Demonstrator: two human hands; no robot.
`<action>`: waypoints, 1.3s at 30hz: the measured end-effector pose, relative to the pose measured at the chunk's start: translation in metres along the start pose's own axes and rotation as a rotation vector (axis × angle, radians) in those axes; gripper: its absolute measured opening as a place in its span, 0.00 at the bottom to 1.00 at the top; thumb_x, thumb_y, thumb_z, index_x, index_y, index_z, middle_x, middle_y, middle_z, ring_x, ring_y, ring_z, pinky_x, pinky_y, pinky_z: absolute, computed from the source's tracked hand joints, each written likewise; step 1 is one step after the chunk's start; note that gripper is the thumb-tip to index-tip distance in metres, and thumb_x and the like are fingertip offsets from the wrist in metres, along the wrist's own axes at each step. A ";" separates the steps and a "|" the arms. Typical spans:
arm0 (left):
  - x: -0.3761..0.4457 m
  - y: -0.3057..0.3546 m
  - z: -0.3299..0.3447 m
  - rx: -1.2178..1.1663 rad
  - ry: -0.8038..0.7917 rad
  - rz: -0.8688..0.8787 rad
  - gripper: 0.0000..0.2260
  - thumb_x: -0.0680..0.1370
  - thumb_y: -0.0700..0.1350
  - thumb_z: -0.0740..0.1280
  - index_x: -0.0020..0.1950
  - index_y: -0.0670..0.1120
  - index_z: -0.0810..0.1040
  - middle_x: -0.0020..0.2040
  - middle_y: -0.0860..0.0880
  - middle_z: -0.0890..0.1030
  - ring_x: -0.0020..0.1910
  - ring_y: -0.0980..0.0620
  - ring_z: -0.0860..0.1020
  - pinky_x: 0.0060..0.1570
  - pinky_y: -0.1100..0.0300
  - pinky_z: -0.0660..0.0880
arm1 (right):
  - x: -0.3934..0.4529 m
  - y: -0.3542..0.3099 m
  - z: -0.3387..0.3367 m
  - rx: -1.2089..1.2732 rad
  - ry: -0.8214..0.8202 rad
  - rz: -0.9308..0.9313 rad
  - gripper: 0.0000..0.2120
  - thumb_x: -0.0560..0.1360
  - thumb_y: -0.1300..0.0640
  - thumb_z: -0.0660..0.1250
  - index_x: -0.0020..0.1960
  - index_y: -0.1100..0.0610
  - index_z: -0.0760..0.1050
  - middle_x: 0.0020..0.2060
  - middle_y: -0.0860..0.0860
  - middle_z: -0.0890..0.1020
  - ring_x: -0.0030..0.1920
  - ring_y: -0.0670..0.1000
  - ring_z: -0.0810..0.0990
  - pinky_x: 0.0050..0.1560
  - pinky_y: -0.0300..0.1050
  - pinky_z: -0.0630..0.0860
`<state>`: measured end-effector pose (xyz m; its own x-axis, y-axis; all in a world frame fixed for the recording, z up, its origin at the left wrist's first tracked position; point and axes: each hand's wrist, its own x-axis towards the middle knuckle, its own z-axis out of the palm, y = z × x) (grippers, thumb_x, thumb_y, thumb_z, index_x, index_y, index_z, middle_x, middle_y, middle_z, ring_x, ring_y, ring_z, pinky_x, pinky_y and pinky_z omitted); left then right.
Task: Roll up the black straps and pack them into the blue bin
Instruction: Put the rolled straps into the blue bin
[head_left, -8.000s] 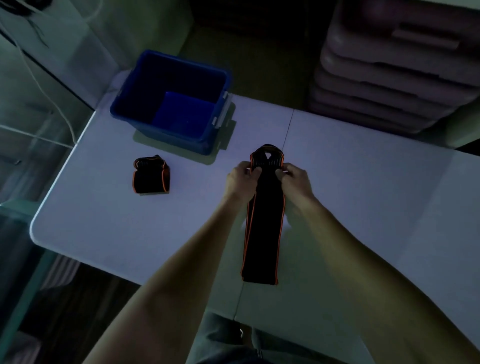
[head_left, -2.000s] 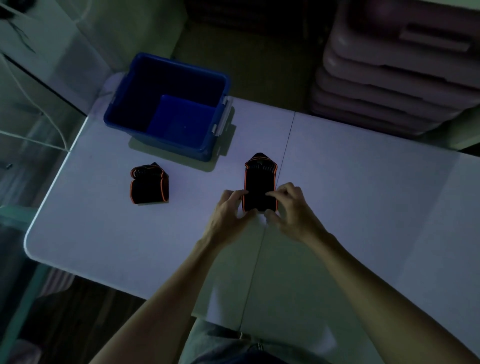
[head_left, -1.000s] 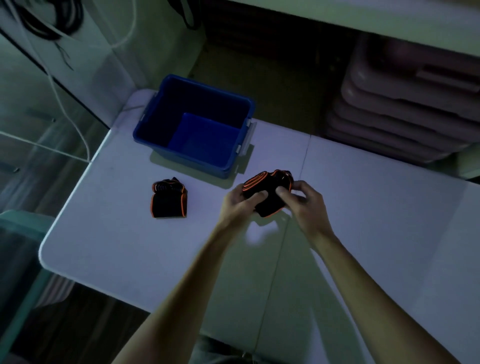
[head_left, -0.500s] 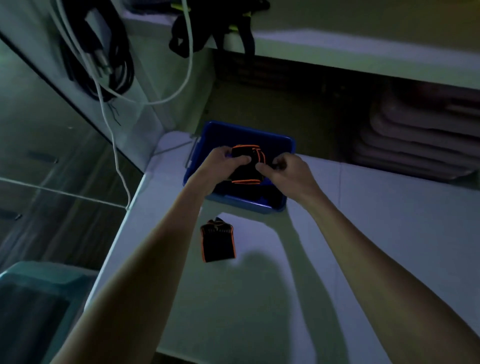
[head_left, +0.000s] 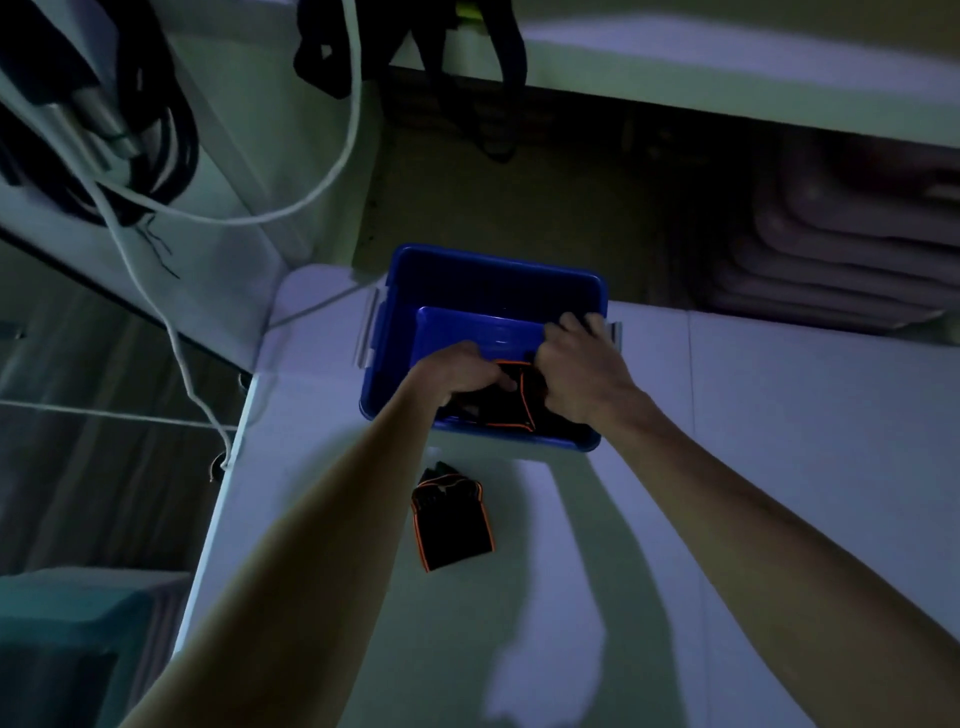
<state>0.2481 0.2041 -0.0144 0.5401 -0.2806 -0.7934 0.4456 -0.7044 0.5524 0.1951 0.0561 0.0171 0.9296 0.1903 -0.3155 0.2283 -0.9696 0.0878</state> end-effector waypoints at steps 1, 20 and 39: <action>0.003 -0.001 0.003 0.033 -0.002 0.004 0.07 0.75 0.45 0.73 0.45 0.47 0.76 0.44 0.46 0.81 0.42 0.51 0.80 0.37 0.59 0.76 | 0.000 0.000 0.002 -0.034 -0.005 -0.003 0.13 0.71 0.56 0.68 0.54 0.58 0.81 0.55 0.55 0.79 0.61 0.58 0.70 0.68 0.57 0.59; -0.096 -0.041 0.019 -0.151 1.032 0.616 0.05 0.76 0.45 0.67 0.50 0.48 0.78 0.38 0.52 0.77 0.36 0.54 0.73 0.38 0.60 0.72 | -0.078 -0.063 0.005 0.344 0.454 -0.310 0.08 0.76 0.55 0.62 0.49 0.58 0.77 0.46 0.54 0.76 0.48 0.56 0.72 0.46 0.51 0.68; -0.125 -0.172 0.154 -0.835 0.500 -0.143 0.04 0.69 0.41 0.67 0.37 0.42 0.79 0.32 0.43 0.78 0.32 0.48 0.75 0.37 0.58 0.73 | -0.083 -0.112 0.082 0.592 -0.309 -0.136 0.33 0.69 0.50 0.74 0.68 0.59 0.64 0.65 0.58 0.69 0.67 0.60 0.65 0.64 0.55 0.70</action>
<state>-0.0058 0.2599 -0.0492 0.5963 0.2151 -0.7734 0.7875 0.0307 0.6156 0.0685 0.1364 -0.0439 0.7586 0.3492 -0.5501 0.0590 -0.8776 -0.4757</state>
